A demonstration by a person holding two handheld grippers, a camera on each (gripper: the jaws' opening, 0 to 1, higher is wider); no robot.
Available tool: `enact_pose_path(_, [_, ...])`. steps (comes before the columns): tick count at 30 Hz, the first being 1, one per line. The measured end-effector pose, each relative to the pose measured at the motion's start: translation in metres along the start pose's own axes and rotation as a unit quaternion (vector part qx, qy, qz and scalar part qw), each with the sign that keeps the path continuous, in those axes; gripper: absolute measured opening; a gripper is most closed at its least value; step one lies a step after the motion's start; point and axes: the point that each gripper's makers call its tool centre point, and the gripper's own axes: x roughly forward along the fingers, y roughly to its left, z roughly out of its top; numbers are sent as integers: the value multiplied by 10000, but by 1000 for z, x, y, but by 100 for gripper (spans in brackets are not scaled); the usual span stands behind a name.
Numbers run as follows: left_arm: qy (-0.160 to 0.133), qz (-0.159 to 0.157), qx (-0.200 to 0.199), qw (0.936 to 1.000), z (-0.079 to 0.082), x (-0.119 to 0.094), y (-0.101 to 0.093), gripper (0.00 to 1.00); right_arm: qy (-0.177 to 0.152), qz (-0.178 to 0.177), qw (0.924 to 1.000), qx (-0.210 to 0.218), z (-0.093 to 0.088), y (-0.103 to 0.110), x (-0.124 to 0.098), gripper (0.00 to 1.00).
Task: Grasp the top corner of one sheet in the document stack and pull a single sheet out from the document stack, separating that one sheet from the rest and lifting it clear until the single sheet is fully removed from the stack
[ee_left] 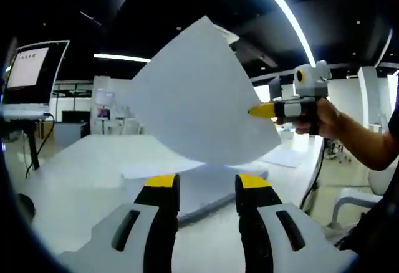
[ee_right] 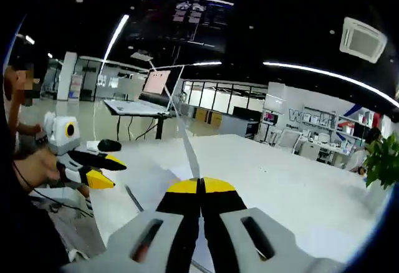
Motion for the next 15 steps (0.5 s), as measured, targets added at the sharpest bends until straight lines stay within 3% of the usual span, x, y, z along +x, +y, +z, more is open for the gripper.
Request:
enact_pose_path(2, [-44, -7, -48, 10000, 2, -1, 2, 36, -160, 58, 9996, 228, 5, -3, -4, 1])
enact_pose_path(8, [-89, -97, -294, 9995, 3, 0, 0, 37, -272, -31, 9992, 299, 10, -13, -14, 1])
enact_pose_path(15, [36, -101, -165, 9998, -3, 2, -3, 37, -337, -47, 9988, 342, 19, -26, -24, 1])
